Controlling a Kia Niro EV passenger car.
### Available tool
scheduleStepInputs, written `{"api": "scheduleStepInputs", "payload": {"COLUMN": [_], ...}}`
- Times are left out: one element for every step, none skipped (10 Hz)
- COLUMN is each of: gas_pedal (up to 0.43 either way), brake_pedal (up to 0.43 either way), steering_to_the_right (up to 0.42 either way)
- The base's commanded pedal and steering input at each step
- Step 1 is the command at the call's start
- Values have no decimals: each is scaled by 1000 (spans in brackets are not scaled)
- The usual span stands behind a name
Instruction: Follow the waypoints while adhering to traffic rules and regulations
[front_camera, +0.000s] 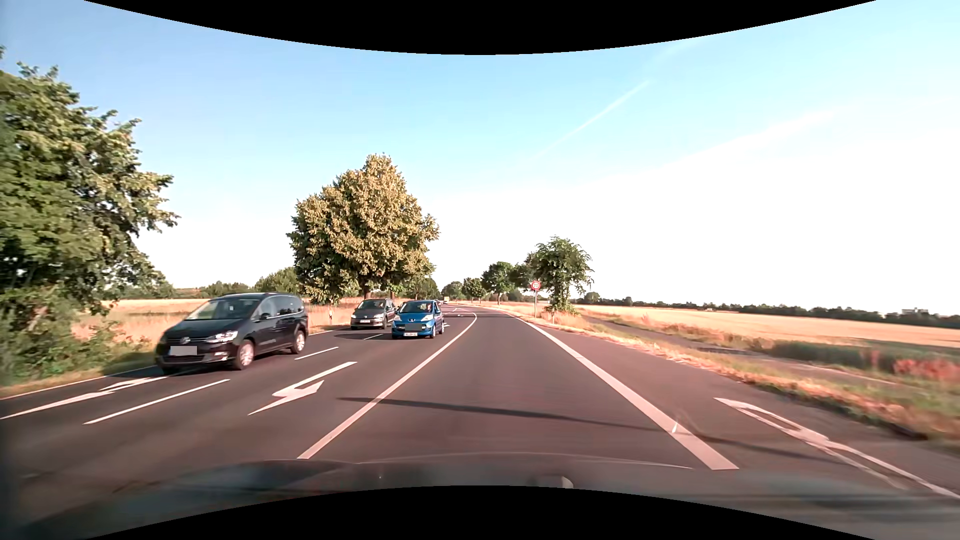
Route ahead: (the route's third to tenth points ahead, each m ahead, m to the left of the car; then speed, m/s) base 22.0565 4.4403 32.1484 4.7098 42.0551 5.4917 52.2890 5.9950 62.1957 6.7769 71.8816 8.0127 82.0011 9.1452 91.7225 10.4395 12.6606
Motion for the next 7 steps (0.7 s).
{"api": "scheduleStepInputs", "payload": {"gas_pedal": [299, 299, 299, 299, 299, 299, 299], "brake_pedal": [0, 0, 0, 0, 0, 0, 0], "steering_to_the_right": [-17, -16, -14, -13, -12, -11, -11]}}
